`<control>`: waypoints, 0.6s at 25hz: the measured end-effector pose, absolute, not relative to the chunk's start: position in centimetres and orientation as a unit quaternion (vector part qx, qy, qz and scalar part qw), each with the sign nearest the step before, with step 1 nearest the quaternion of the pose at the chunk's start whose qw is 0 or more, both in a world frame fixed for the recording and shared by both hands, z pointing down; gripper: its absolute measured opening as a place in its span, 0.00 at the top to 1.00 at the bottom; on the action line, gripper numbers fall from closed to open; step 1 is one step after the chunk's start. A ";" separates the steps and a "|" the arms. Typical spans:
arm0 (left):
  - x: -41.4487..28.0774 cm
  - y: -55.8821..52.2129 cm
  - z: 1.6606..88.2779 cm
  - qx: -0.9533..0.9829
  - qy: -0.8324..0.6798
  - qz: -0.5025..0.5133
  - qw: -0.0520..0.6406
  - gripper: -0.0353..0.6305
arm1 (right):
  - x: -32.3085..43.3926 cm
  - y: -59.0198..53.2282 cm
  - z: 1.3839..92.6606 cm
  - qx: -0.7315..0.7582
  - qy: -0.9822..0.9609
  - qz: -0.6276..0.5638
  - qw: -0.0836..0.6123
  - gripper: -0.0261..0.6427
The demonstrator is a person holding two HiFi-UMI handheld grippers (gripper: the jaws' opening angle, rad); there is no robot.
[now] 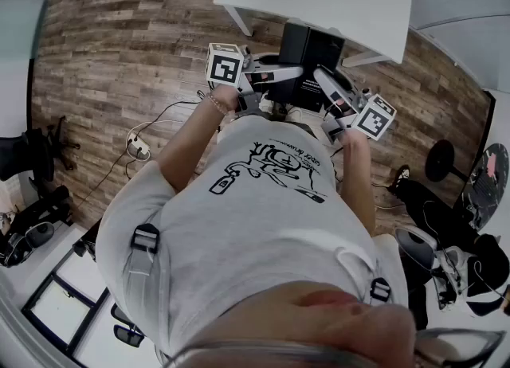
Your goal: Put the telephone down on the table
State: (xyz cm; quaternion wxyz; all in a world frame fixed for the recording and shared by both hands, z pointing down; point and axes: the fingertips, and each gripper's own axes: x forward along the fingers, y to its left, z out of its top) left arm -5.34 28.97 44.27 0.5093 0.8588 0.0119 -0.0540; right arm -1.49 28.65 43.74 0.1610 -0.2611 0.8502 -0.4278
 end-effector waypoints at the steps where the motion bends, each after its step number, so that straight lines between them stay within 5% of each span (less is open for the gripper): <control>1: -5.4 29.0 44.3 0.859 0.011 -0.052 0.509 0.71 | -1.5 28.7 43.8 -0.261 0.850 -0.429 0.161 0.72; 15: -9.9 28.3 44.0 0.860 0.027 -0.043 0.507 0.71 | -5.9 28.1 43.4 -0.271 0.842 -0.426 0.190 0.72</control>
